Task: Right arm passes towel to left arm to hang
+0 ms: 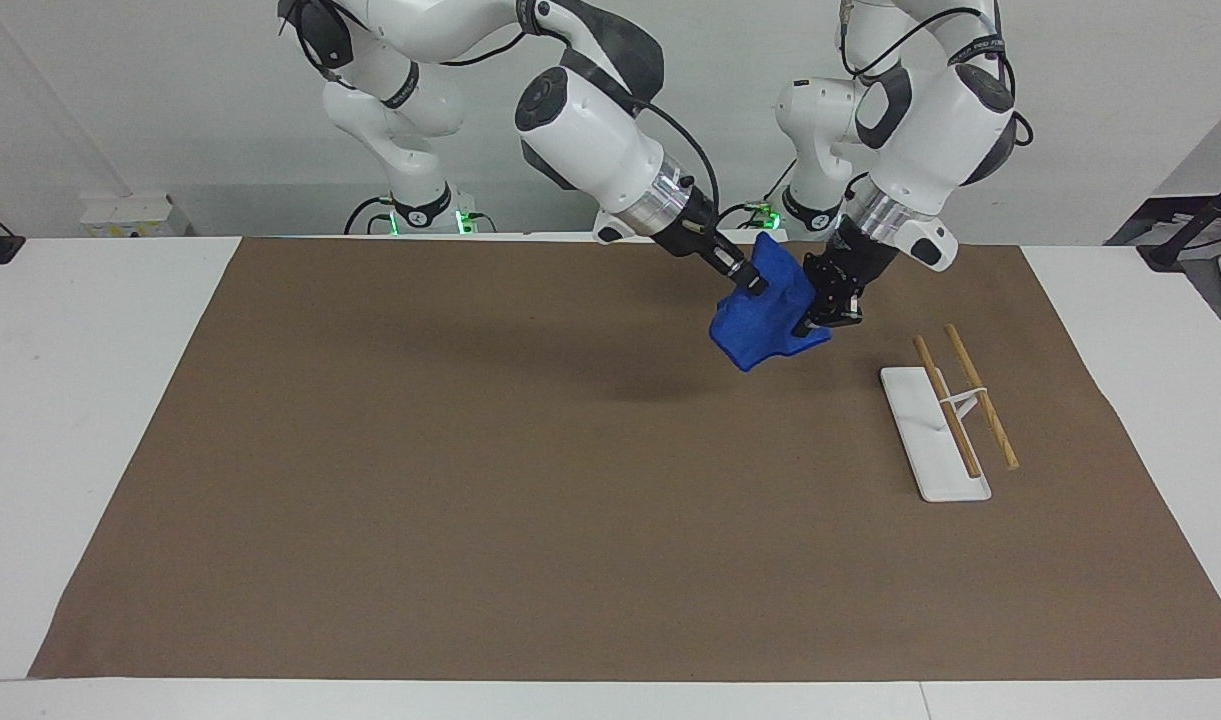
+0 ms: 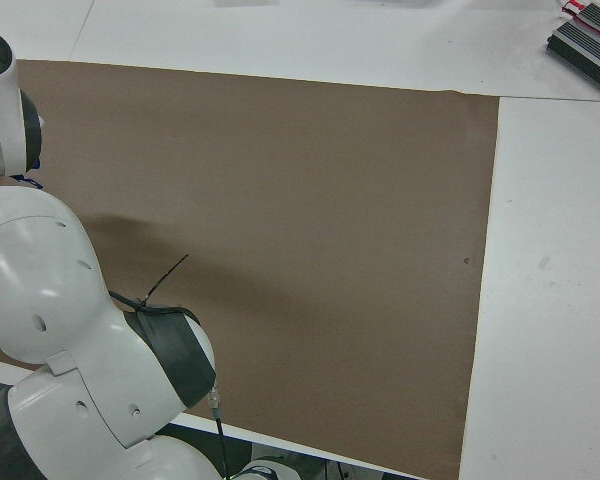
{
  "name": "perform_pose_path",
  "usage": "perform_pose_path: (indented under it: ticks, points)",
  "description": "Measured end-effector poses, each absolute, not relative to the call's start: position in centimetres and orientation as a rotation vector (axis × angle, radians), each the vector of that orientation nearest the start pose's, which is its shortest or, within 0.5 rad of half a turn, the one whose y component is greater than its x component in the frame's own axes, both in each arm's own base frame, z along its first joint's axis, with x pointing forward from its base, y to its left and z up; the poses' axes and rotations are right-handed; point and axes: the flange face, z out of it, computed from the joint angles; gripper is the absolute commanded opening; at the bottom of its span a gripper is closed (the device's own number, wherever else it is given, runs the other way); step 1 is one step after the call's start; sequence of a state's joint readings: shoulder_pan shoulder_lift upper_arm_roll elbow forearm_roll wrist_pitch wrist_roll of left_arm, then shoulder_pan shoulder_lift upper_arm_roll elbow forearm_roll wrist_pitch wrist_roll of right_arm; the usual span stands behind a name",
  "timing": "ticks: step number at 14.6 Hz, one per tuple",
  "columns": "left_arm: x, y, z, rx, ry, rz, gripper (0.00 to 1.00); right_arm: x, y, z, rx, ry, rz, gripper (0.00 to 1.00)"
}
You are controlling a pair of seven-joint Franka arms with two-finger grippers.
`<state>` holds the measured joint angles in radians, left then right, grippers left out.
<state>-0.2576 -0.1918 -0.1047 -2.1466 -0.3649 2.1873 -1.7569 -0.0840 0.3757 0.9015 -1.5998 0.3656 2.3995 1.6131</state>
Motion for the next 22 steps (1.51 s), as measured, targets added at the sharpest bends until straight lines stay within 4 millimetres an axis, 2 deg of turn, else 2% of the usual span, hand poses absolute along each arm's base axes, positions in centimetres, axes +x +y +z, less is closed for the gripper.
perform_pose_path:
  ticks: [3,5,7,9,12,16,18,19,22]
  points:
    - [48.1,-19.7,51.0,2.025,1.901,-0.188,0.0,52.9,42.8,55.2,-2.064,1.21,0.397,0.99]
    - [48.6,-18.9,51.0,2.075,1.827,-0.155,0.0,53.2,41.4,55.8,-2.153,1.085,0.294,0.99]
    - [49.6,-16.6,50.9,2.098,1.785,-0.114,0.0,53.9,39.1,55.9,-2.266,0.934,0.174,0.99]
    - [50.6,-13.6,50.7,2.096,1.781,-0.078,0.0,55.2,36.2,55.2,-2.383,0.788,0.032,0.99]
    - [51.7,-10.6,50.9,2.056,1.779,-0.003,0.0,57.8,29.5,53.6,-2.632,0.476,-0.166,0.99]
    - [52.6,-6.7,50.1,1.967,1.849,0.062,0.0,60.5,17.4,52.7,-2.866,0.07,-0.178,0.99]
    - [52.7,-4.1,49.5,1.923,1.896,0.087,0.0,60.4,11.4,53.0,-2.955,0.042,-0.114,0.99]
    - [52.8,-3.2,49.4,1.904,1.911,0.1,0.0,60.0,9.0,53.4,-3.01,0.049,-0.08,0.99]
    - [53.4,-1.4,50.2,1.889,1.861,0.214,0.0,57.8,3.7,56.3,-3.145,0.027,-0.022,0.99]
